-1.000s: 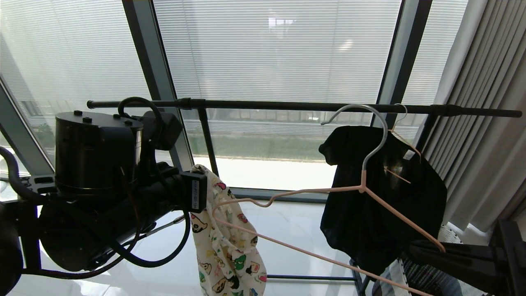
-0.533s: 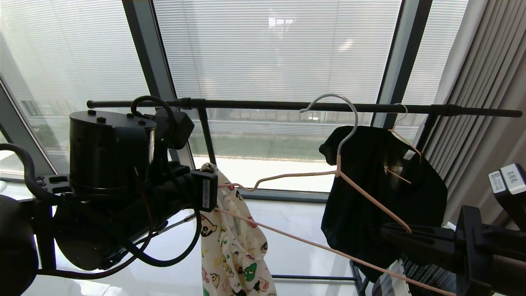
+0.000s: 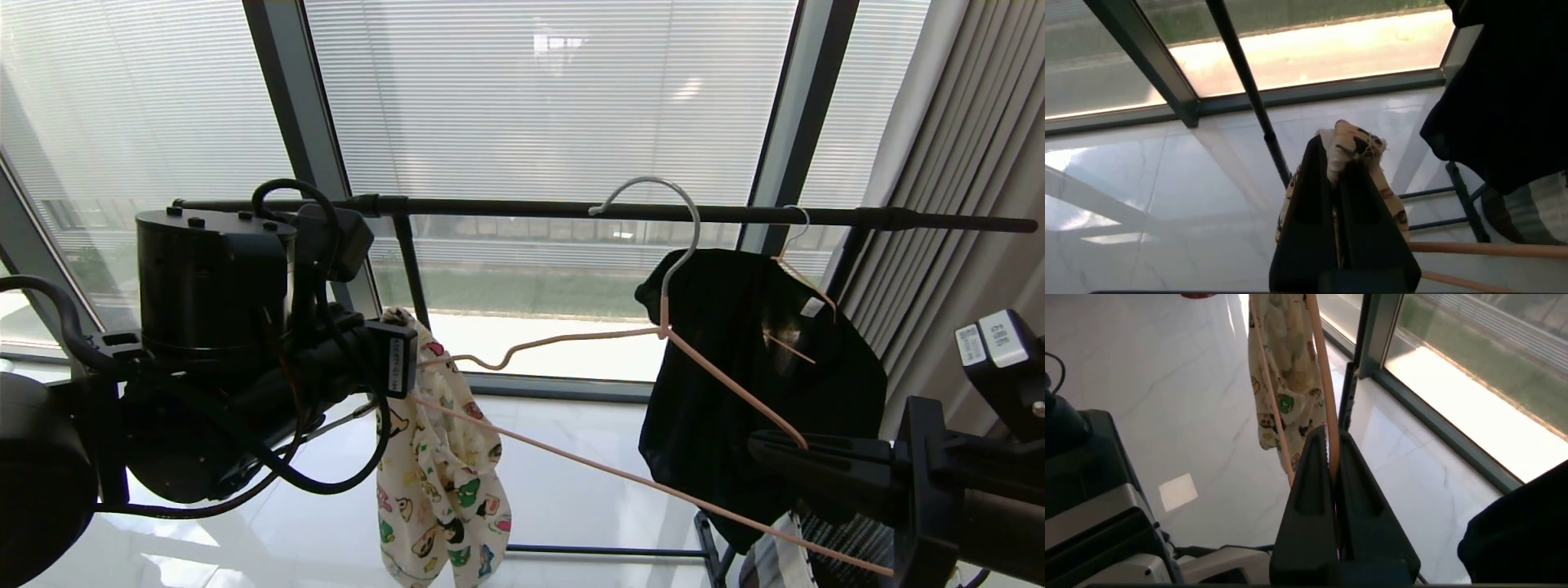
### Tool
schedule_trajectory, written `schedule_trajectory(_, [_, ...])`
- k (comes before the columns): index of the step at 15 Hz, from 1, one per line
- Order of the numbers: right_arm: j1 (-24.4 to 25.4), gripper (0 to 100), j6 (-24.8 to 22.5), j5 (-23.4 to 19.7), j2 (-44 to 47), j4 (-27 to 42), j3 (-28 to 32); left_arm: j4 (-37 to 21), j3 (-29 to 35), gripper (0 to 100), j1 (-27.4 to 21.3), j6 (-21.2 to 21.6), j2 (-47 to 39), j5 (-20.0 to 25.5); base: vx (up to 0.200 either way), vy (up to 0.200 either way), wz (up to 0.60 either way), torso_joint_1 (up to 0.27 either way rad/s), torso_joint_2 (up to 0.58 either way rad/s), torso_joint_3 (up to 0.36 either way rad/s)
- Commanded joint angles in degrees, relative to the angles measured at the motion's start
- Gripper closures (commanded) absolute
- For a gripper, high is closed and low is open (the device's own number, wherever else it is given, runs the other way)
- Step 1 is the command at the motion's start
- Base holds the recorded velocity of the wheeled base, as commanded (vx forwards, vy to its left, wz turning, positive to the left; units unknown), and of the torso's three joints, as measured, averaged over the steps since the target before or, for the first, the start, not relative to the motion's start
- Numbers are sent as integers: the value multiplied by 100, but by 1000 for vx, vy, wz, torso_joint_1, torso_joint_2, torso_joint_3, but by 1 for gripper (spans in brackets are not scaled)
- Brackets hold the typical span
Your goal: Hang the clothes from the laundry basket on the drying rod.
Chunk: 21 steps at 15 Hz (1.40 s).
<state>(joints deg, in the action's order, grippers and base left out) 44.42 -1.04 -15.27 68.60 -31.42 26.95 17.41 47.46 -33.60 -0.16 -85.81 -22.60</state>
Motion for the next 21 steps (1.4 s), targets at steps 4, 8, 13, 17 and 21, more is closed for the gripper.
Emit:
schedule_trajectory(4, [-171, 100, -11, -2, 242, -14, 100, 8, 0, 100, 2, 7, 38, -7, 0, 0, 0, 0, 0, 0])
schedule_trajectory(8, [-311, 100, -2, -2, 356, -23, 205, 8, -8, 100, 2, 104, 56, -7, 0, 0, 0, 0, 0, 0])
schedule_trajectory(13, [-452, 100, -11, -19, 233, -23, 231, 17, 0, 100, 152, 174, 3, -122, 0, 0, 0, 0, 0, 0])
schedule_trajectory(17, [-452, 100, -11, -11, 383, -23, 249, 17, 0, 100, -86, 174, 29, -130, 0, 0, 0, 0, 0, 0])
schedule_trajectory(21, [-452, 100, -11, -11, 541, -66, 258, 17, 44, 100, -226, 174, 29, -130, 0, 0, 0, 0, 0, 0])
